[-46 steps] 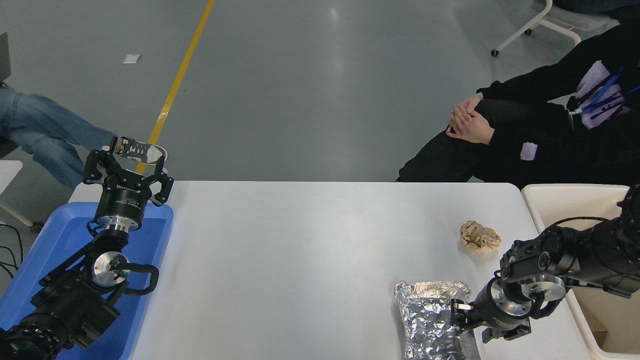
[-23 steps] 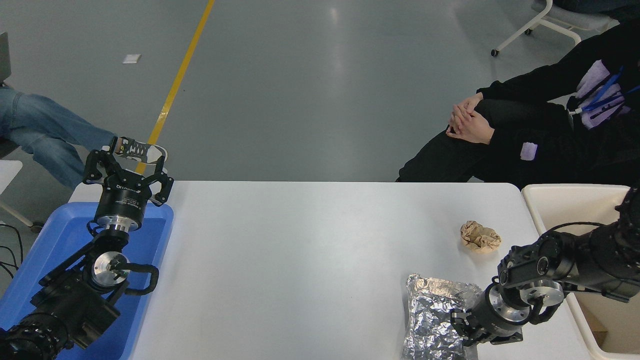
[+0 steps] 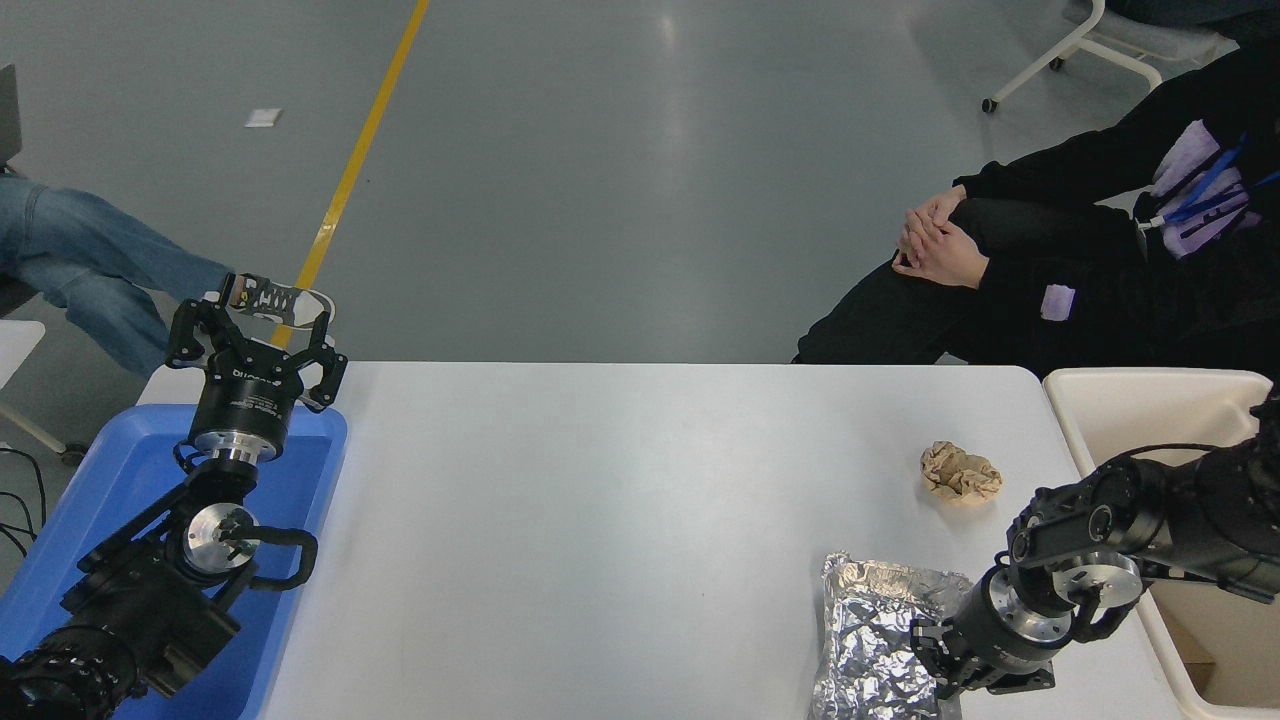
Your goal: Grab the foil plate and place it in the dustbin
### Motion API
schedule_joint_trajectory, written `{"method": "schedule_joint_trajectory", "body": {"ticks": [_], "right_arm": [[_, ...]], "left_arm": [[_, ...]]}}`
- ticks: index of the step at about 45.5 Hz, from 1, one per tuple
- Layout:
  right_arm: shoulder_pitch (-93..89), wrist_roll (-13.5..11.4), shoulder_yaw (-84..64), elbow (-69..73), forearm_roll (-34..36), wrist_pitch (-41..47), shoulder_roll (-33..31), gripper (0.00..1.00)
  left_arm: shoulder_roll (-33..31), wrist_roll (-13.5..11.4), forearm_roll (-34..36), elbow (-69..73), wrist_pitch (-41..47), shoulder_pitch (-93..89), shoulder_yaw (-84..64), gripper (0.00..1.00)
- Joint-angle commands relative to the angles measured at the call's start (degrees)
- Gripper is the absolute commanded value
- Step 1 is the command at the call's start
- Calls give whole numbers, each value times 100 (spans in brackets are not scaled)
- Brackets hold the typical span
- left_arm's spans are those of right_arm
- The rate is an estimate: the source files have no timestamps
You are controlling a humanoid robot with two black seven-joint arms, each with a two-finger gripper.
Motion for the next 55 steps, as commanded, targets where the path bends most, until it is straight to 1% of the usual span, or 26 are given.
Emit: {"method": "schedule_joint_trajectory", "body": {"ticks": [1, 3, 14, 21, 32, 41, 55], "right_arm": [[1169, 12, -180, 396, -1, 1436, -501, 0], [1503, 20, -303, 563, 7, 1684, -554, 0], [3041, 29, -531, 1328, 34, 1684, -870, 0], [3991, 29, -918, 1452, 570, 1684, -879, 0], [5327, 29, -1393, 1680, 772, 1684, -870, 0], [6057, 29, -1648, 1689, 781, 1684, -853, 0], [6505, 38, -1832, 1786, 798, 1684, -861, 0]], "left_arm": [[0, 9, 1, 1, -2, 0, 1, 99], [0, 9, 1, 1, -2, 0, 1, 99], [0, 9, 1, 1, 6, 0, 1, 99], [0, 0, 1, 1, -2, 0, 1, 99], [0, 0, 1, 1, -2, 0, 1, 99], [0, 9, 1, 1, 6, 0, 1, 99], [0, 9, 1, 1, 6, 0, 1, 99]]}}
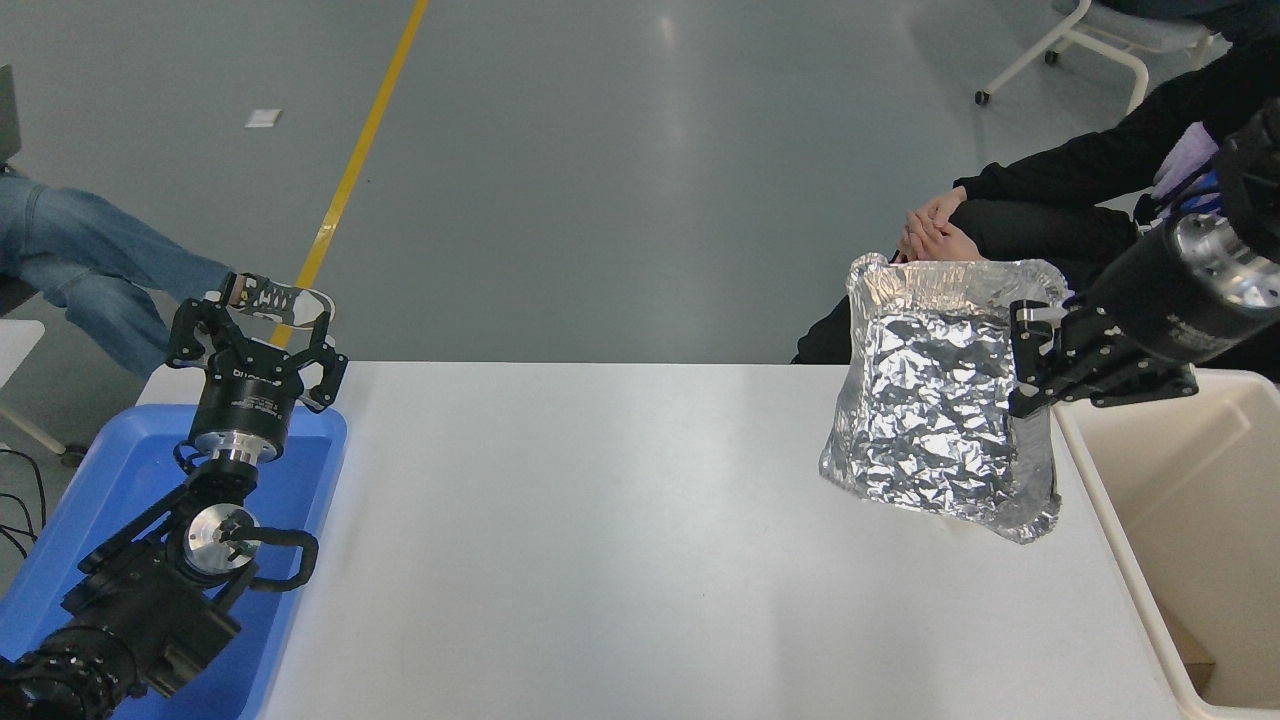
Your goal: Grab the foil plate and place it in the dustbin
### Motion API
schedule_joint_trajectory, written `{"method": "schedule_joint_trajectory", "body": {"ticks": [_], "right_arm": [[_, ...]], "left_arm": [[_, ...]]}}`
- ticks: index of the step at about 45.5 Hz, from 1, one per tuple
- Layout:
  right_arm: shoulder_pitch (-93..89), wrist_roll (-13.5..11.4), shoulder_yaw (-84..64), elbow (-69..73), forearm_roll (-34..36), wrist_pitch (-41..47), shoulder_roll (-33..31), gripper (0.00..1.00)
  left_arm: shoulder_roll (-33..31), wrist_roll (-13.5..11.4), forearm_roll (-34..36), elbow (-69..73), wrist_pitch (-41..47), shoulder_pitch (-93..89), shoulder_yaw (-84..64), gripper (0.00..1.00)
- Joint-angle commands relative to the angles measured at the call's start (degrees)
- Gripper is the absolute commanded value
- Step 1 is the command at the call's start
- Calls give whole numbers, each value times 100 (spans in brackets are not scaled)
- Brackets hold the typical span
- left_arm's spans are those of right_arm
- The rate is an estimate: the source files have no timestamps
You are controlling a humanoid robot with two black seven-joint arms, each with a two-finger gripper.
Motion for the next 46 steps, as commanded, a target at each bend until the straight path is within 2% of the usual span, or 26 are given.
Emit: {"method": "schedule_joint_trajectory", "body": {"ticks": [1, 11, 24, 36, 46], "right_arm": [[520, 9, -261, 58, 35, 6, -21, 0], [626, 9, -717, -73, 35, 6, -144, 0], [679, 0, -1289, -1127, 26, 6, -935, 0], [-506, 0, -1298, -2506, 26, 6, -1743, 0], [-2606, -9, -218, -3684, 17, 6, -2078, 0]], "left_arm": [[0, -6, 0, 0, 1, 0, 0, 99], [0, -6, 0, 0, 1, 0, 0, 99], [0, -6, 0, 0, 1, 0, 0, 99], [-9, -6, 0, 0, 1, 0, 0, 99], [-9, -6, 0, 0, 1, 0, 0, 99]]}}
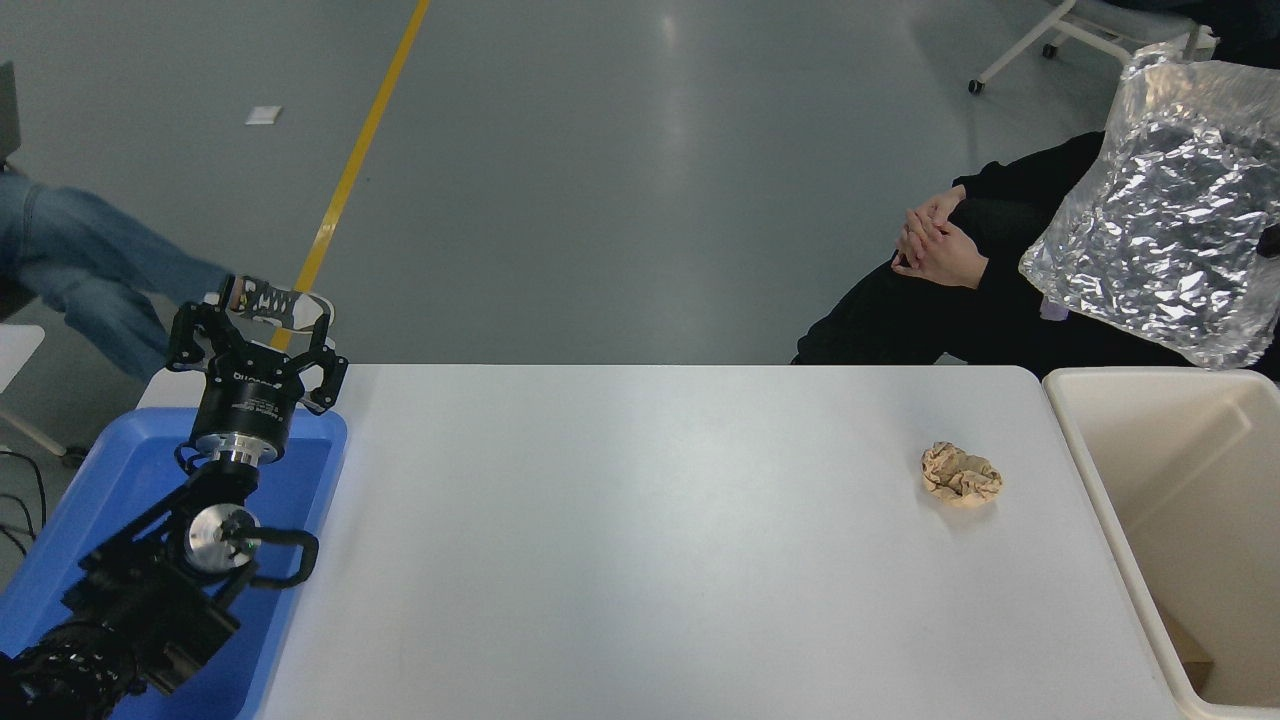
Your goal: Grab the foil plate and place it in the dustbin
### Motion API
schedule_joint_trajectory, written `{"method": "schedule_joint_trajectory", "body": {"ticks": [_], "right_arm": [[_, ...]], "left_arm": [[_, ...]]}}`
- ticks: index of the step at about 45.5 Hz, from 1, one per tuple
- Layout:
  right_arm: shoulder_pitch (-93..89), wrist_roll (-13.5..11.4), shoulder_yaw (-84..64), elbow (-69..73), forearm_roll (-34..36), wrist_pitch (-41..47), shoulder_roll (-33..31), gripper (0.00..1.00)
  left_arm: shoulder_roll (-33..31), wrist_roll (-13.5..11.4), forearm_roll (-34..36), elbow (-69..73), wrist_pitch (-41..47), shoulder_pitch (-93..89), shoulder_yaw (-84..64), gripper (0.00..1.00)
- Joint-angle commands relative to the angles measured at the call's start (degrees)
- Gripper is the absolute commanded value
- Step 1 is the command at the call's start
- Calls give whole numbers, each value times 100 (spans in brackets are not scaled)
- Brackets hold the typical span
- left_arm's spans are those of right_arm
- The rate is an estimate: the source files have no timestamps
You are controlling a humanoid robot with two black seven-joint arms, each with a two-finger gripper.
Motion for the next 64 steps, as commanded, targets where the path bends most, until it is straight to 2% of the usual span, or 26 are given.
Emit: {"method": "schedule_joint_trajectory", "body": {"ticks": [1, 10, 20, 29, 33, 37, 43, 64], "right_arm": [[-1978, -8, 869, -1384, -8, 0, -466, 0], [-3814, -8, 2301, -2571, -8, 0, -826, 0], [-5960, -17, 3866, -3415, 0, 0, -791, 0], [-6892, -16, 4368, -3477, 9, -1949, -756, 0], [-7462, -16, 4613, -3503, 9, -3072, -476, 0], [-7964, -16, 4886, -3705, 9, -3813, -238, 0], [-8421, -16, 5273, -4215, 9, -4201, 79, 0], [-9160, -34, 5616, -5481, 0, -4482, 791, 0]], "left_arm": [[5, 0, -1, -1, -1, 0, 0, 99], [5, 0, -1, -1, -1, 0, 0, 99], [5, 0, -1, -1, -1, 0, 0, 99], [-4, 0, -9, -1, -1, 0, 0, 99], [5, 0, -1, -1, -1, 0, 0, 99], [-4, 0, -1, -1, -1, 0, 0, 99], [5, 0, -1, -1, -1, 0, 0, 99], [5, 0, -1, -1, -1, 0, 0, 99]]}}
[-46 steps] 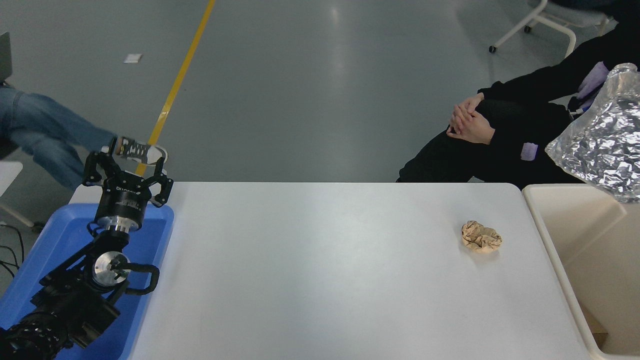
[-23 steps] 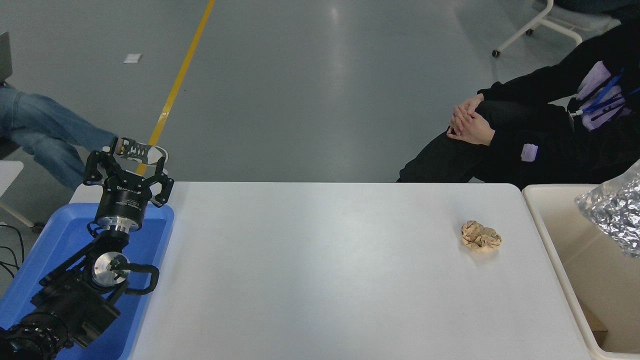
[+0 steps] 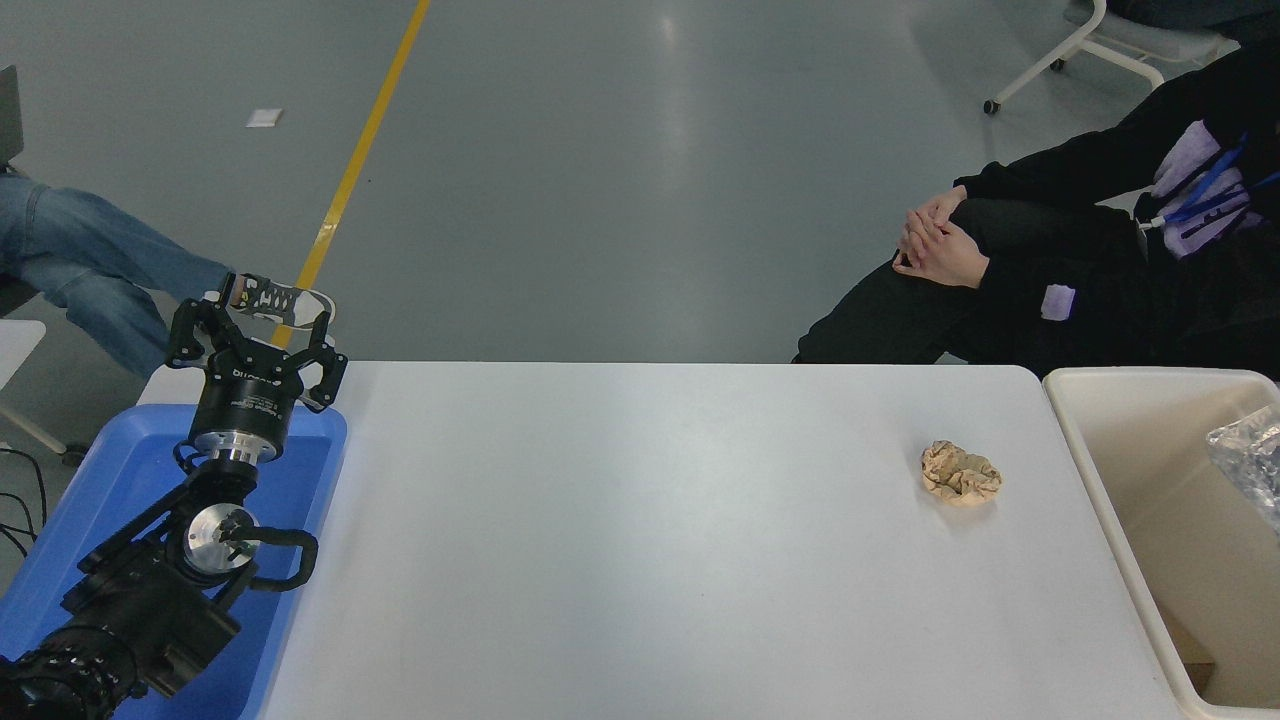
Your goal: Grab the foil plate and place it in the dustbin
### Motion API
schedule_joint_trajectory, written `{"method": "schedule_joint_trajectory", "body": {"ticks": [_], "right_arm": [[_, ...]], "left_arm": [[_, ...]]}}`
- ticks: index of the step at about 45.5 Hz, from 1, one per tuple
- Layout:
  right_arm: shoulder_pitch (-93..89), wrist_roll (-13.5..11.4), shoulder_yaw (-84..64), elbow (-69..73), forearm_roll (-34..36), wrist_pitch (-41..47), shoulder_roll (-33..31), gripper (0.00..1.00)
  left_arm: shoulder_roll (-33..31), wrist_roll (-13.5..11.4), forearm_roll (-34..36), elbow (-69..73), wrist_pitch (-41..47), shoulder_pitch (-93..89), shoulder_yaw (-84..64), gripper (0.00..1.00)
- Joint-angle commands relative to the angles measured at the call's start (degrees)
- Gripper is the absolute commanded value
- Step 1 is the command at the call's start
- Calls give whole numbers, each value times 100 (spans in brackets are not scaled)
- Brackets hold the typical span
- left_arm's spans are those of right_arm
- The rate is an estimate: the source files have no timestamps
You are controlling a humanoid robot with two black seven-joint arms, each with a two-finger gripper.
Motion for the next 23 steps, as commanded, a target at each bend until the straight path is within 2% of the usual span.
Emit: {"method": "schedule_joint_trajectory", "body": {"ticks": [1, 21, 23], "right_arm": [[-452, -4, 133, -623, -3, -226, 382, 0], [-584, -4, 133, -843, -3, -244, 549, 0], [-575, 5, 133, -852, -12, -253, 541, 30]], "left_arm": [[3, 0, 2, 0, 0, 0, 0, 99], [-6, 0, -6, 0, 0, 0, 0, 99], [3, 0, -7, 0, 0, 0, 0, 99]]}}
